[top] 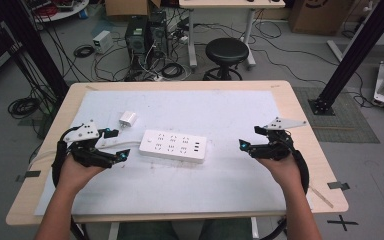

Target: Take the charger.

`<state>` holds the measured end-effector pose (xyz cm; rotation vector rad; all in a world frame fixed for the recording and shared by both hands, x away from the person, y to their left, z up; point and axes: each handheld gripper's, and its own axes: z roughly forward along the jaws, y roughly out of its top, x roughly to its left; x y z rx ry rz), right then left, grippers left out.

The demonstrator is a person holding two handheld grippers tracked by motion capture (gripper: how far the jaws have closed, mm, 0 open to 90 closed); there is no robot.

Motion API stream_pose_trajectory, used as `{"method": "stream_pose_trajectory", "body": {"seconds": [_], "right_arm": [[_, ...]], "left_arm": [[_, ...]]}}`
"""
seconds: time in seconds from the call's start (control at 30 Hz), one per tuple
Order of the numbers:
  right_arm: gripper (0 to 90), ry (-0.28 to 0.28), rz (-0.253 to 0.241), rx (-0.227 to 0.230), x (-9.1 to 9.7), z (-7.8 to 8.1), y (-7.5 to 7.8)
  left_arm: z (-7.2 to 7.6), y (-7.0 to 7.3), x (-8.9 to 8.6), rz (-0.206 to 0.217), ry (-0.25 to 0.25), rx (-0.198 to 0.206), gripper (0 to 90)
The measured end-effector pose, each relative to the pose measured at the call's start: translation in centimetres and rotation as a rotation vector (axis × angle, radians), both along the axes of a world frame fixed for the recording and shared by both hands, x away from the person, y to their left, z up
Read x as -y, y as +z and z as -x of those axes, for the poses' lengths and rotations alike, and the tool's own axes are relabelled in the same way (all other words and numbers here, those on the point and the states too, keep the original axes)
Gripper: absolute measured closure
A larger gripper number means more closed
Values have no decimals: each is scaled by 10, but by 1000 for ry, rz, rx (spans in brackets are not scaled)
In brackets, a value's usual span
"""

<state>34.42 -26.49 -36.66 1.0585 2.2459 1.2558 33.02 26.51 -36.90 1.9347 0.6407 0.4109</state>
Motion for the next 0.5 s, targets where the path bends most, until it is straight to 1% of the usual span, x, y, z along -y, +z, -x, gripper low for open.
{"method": "stream_pose_trajectory", "body": {"seconds": [0.07, 0.13, 0.17, 0.23, 0.3, 0.33, 0.43, 0.47, 0.5], "right_arm": [[197, 1, -1, 2, -1, 1, 0], [197, 3, 6, 5, -2, 2, 1], [197, 5, 5, 0, -3, 2, 1], [197, 8, 11, 3, -3, 3, 2], [197, 4, 8, 5, -3, 4, 3], [197, 7, 8, 7, -3, 4, 3], [197, 6, 12, 15, -2, 5, 5], [197, 7, 13, 18, -2, 5, 5], [197, -2, 16, 18, -2, 6, 5]], "left_arm": [[-1, 4, 0, -5, 14, 1, 155], [-3, 7, -1, 8, 36, 5, 155], [-4, 9, -2, 5, 45, 1, 155], [-6, 11, -2, -3, 61, -1, 155], [-10, 15, -2, -24, 69, -3, 155], [-14, 17, -2, -33, 76, -7, 155], [-27, 21, -1, -41, 96, -15, 155], [-33, 23, 0, -50, 115, -18, 155], [-39, 24, 0, -50, 129, -24, 155]]}}
